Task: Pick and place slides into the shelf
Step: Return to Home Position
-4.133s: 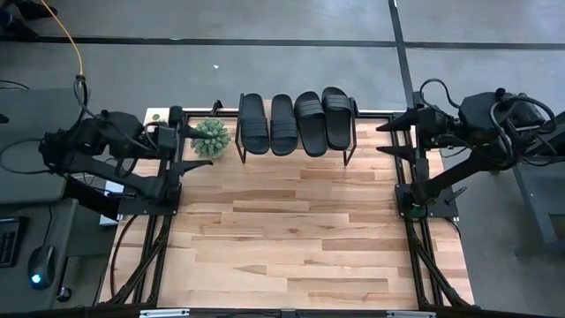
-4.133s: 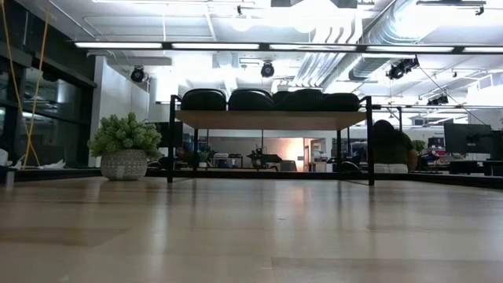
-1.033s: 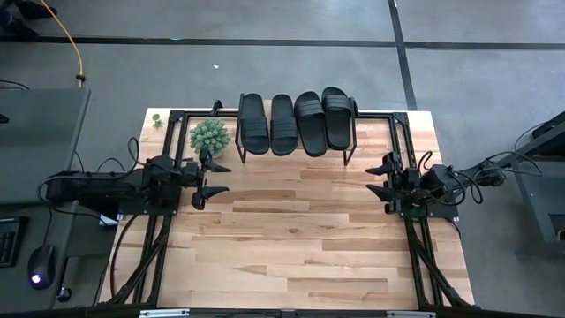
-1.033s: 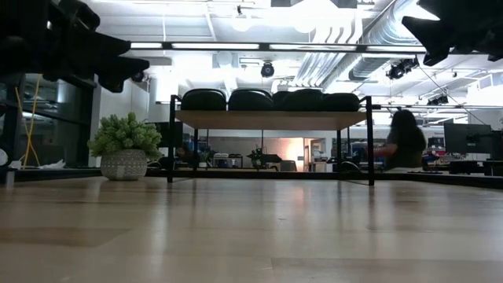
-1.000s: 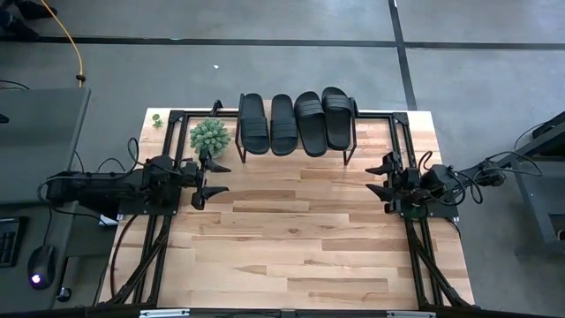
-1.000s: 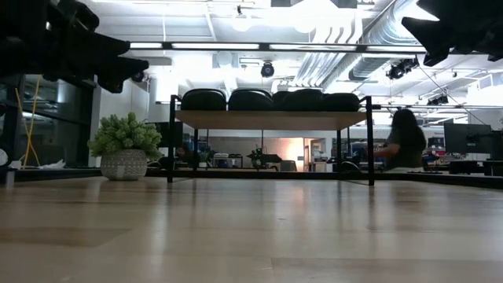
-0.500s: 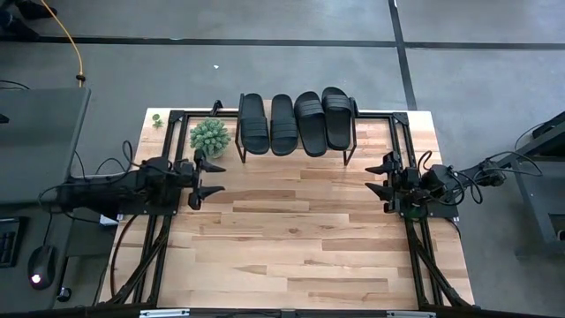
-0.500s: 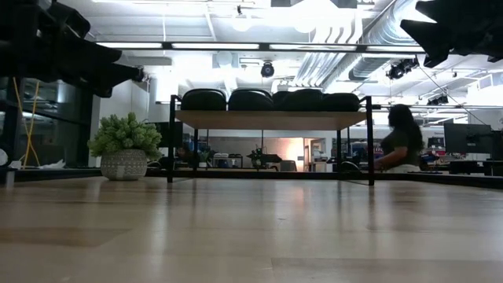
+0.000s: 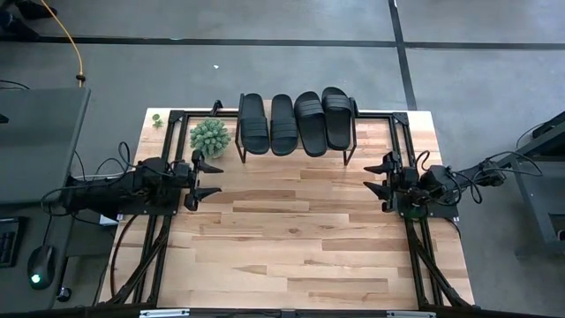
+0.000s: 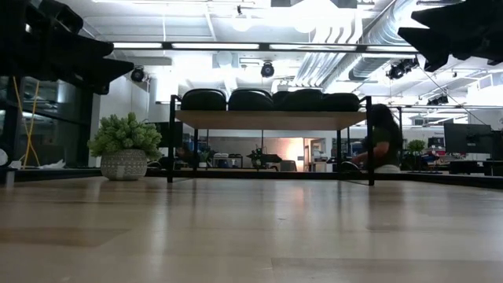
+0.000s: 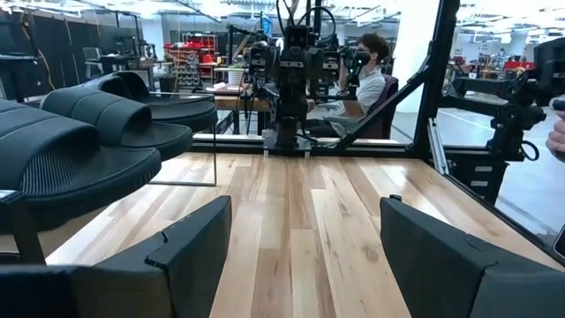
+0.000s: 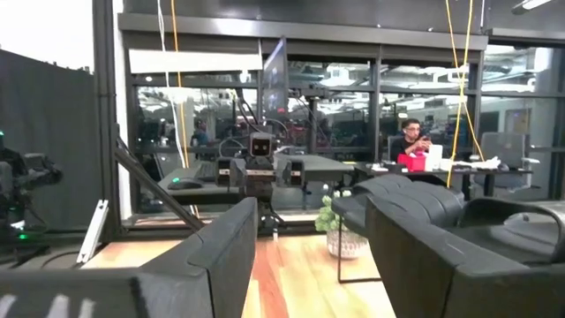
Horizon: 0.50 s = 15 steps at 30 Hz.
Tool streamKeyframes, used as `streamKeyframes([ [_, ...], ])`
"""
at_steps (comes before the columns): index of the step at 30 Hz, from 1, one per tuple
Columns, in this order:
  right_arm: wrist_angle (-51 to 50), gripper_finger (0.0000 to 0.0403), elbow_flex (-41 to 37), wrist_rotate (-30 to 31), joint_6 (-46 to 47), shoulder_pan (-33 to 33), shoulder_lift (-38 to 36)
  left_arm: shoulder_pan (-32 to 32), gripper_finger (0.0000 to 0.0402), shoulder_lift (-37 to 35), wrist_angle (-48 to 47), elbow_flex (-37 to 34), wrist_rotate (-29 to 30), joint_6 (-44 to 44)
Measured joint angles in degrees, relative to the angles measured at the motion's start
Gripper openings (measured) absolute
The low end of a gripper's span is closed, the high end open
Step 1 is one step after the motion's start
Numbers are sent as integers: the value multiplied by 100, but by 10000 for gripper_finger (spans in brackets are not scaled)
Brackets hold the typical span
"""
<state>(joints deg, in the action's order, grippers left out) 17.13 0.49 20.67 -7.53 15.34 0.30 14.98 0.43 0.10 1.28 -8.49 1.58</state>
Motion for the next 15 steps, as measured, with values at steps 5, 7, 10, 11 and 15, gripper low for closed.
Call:
streamKeyframes([
  [5, -123, 204, -2, 38, 58, 0, 0, 0, 271, 0, 72, 0, 17, -2],
  [7, -144, 204, -2, 38, 61, 0, 0, 0, 271, 1, 160, 0, 16, -28],
  [10, -363, 204, -2, 38, 63, 0, 0, 0, 271, 2, 277, 0, 19, -37],
  [11, -477, 204, -2, 45, 70, 0, 0, 0, 271, 2, 327, 0, 19, -39],
  [15, -763, 204, -2, 210, 166, 0, 2, 0, 271, 2, 541, 0, 17, -20],
])
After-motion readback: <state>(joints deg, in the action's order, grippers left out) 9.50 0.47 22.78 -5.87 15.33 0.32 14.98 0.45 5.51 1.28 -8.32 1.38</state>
